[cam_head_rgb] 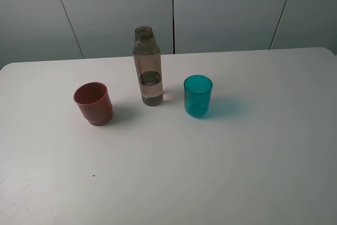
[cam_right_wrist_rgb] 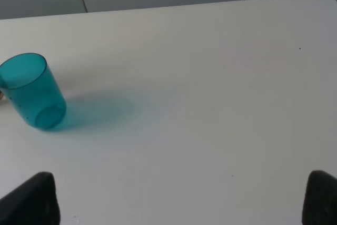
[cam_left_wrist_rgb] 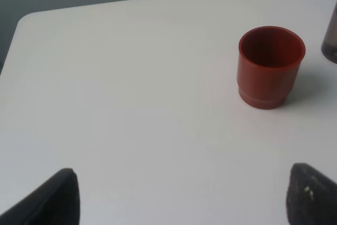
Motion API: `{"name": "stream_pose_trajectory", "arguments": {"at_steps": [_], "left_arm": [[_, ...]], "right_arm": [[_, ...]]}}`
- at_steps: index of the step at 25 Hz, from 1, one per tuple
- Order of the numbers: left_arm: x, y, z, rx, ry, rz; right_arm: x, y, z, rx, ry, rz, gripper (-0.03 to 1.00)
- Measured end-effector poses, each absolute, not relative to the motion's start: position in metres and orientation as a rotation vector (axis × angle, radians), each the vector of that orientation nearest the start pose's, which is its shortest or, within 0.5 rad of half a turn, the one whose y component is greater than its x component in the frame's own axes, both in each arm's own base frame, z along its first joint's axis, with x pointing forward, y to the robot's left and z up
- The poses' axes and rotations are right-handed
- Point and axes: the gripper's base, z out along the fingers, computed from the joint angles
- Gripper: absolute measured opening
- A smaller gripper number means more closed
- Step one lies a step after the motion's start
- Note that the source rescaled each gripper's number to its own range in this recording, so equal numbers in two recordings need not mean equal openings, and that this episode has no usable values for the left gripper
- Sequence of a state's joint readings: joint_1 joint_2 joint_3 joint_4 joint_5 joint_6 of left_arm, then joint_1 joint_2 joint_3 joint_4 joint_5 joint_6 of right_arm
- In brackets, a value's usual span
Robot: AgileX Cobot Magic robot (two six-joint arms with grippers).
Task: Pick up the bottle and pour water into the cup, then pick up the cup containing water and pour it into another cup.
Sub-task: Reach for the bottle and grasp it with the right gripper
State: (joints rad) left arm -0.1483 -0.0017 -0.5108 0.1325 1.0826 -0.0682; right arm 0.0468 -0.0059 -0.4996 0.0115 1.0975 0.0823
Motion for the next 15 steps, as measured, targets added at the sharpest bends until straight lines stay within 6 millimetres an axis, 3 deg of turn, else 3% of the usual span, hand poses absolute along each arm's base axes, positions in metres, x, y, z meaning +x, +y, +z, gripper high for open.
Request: {"name": "stream_pose_trajectory", "arguments": {"at_steps": [15], "left_arm": [[-0.0061, 0.0116, 0.2791, 0.073, 2.045, 0.024]], "right_arm": [[-0.0074, 0.0006, 0.2742, 0.036, 2.077, 0.093, 1.00]]}}
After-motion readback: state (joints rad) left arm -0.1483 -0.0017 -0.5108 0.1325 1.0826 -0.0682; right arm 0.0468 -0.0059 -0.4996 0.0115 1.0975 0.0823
